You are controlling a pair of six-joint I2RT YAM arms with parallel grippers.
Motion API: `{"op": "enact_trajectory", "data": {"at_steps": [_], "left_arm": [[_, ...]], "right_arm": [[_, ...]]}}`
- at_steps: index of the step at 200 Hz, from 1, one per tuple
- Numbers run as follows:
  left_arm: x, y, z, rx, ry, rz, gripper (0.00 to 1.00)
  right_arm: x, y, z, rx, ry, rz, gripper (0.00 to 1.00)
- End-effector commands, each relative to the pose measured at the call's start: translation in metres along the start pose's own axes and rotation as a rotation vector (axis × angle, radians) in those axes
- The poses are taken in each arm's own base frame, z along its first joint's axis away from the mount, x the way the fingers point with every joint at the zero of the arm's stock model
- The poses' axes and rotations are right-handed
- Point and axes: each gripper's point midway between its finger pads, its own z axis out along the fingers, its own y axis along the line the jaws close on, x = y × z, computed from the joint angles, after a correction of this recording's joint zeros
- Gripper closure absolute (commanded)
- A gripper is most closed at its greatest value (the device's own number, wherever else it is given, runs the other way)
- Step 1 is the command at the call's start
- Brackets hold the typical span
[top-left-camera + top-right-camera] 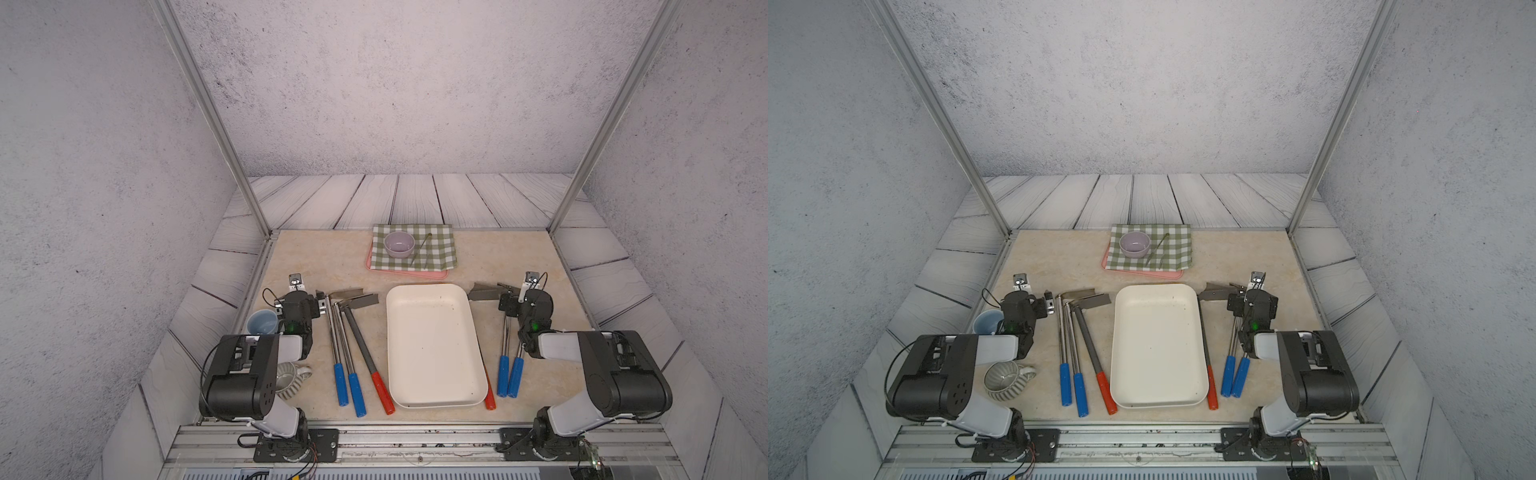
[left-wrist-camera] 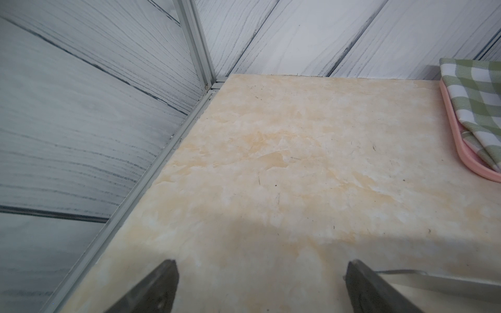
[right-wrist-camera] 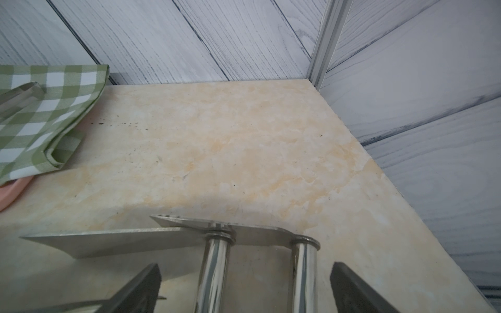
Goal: Put the small hoe into the storage box
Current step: Move the storage box to the center of the board.
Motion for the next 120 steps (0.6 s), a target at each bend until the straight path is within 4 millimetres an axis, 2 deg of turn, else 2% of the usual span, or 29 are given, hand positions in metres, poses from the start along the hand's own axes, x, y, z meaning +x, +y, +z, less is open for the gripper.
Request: {"op": "enact_trajectory", "data": {"at_steps": [1,75,80,85,94,103,110,112,114,116,120], "left_arm": [[-0.011,0.004,0.0,-0.019,-0.028,-0.013,0.0],[-0.012,0.005,0.0,-0.025,-0.026,-0.016,0.0],[-0.012,0.005,0.0,-0.023,-0.029,-0.017,0.03],[-0.013,0.005,-0.001,-0.023,-0.036,-0.017,0.07],[-0.026,0.008,-0.003,-0.044,-0.077,-0.02,0.1],[-0.032,0.009,-0.007,-0.053,-0.033,-0.009,0.11],[-0.049,0.011,-0.013,-0.062,-0.029,-0.011,0.11],[-0.044,0.012,-0.015,-0.067,0.006,-0.002,0.11],[-0.056,0.013,-0.017,-0.071,-0.013,-0.016,0.11],[-0.054,0.015,-0.019,-0.077,0.012,-0.018,0.11],[-0.066,0.018,-0.023,-0.088,0.009,-0.045,0.11]], "right_arm": [[-0.003,-0.001,-0.001,0.001,-0.004,-0.003,0.01],[-0.004,-0.001,0.0,-0.003,-0.003,-0.001,0.01],[-0.003,-0.001,-0.001,-0.003,-0.004,-0.001,0.0],[-0.005,-0.003,-0.001,0.01,-0.013,0.001,0.04],[-0.015,-0.01,-0.006,0.045,-0.032,0.018,0.07],[-0.027,-0.017,-0.013,0.082,-0.012,0.031,0.07],[-0.036,-0.02,-0.018,0.093,0.011,0.029,0.07],[-0.038,-0.02,-0.019,0.096,0.02,0.03,0.07],[-0.042,-0.021,-0.02,0.099,0.024,0.036,0.07],[-0.044,-0.022,-0.022,0.103,0.03,0.052,0.07],[-0.049,-0.023,-0.024,0.109,0.042,0.077,0.07]]}}
